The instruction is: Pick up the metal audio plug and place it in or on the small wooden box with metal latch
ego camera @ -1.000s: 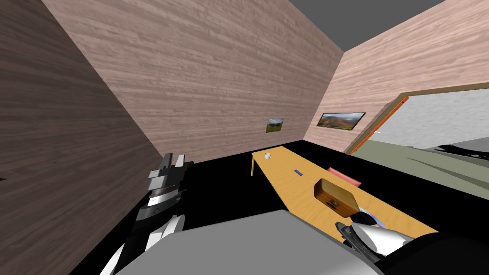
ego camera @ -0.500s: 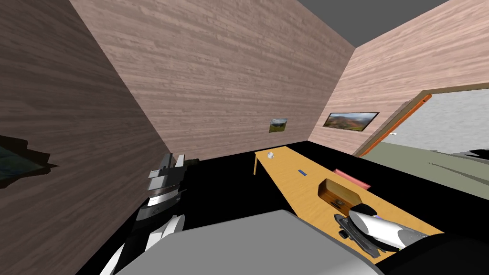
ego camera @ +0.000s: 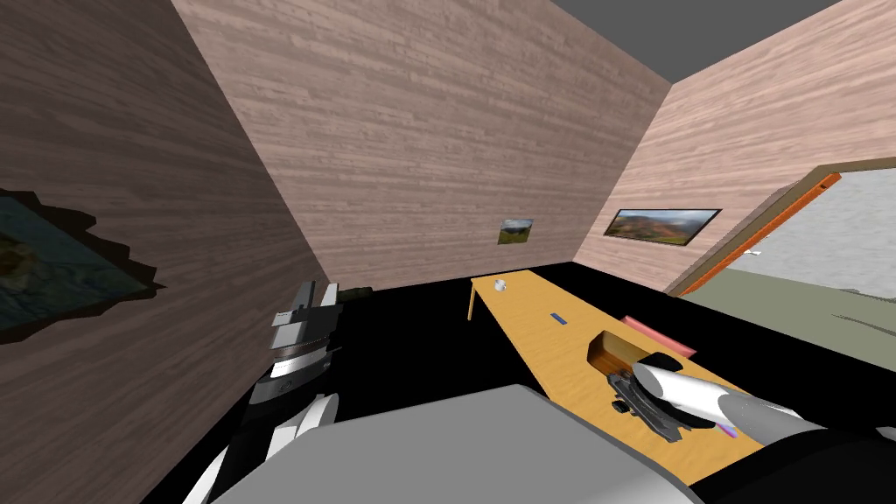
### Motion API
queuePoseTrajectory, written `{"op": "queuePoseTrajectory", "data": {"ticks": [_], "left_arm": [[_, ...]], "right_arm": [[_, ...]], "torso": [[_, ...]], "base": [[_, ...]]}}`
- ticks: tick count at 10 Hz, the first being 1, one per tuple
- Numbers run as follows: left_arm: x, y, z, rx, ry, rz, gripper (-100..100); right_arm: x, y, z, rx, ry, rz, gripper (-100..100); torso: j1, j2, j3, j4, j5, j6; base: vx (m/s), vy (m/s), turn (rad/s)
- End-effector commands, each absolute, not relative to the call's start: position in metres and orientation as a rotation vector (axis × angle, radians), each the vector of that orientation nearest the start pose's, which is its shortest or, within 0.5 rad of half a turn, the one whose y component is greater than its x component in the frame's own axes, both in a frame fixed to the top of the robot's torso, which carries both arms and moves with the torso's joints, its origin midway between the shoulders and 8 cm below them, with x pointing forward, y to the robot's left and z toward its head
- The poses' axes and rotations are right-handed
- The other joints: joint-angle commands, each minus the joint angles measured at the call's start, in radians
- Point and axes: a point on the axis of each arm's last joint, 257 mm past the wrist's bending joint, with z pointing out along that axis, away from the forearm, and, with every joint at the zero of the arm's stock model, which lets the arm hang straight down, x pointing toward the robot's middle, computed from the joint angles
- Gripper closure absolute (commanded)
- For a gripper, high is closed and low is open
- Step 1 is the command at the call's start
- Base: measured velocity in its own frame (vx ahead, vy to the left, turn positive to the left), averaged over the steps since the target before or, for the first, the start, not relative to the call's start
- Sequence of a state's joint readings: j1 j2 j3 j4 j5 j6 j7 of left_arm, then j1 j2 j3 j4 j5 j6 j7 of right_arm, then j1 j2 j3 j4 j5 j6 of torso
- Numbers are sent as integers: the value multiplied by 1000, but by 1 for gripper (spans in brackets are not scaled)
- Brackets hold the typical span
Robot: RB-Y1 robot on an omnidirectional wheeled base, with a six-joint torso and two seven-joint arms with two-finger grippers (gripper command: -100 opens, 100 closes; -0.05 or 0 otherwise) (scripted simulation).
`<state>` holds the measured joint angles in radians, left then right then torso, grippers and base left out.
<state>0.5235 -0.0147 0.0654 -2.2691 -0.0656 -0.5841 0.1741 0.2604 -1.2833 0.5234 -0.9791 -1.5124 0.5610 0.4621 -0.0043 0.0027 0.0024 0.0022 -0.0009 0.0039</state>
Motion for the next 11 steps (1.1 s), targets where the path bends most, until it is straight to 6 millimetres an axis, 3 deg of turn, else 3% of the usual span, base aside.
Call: {"op": "queuePoseTrajectory", "data": {"ticks": [1,11], "left_arm": [[327,293,28,-636,564,-1364,0],[327,293,28,-636,564,-1364,0]], "right_arm": [[123,-699,-430,-2445,-2328,227,100],[141,-714,-370,-2329,-2324,307,100]], "torso": [[0,0,0,0,0,0],[-5,-4,-3,-2,-1,-1]], "base": [[-8,-73,57],[-3,-117,64]]}}
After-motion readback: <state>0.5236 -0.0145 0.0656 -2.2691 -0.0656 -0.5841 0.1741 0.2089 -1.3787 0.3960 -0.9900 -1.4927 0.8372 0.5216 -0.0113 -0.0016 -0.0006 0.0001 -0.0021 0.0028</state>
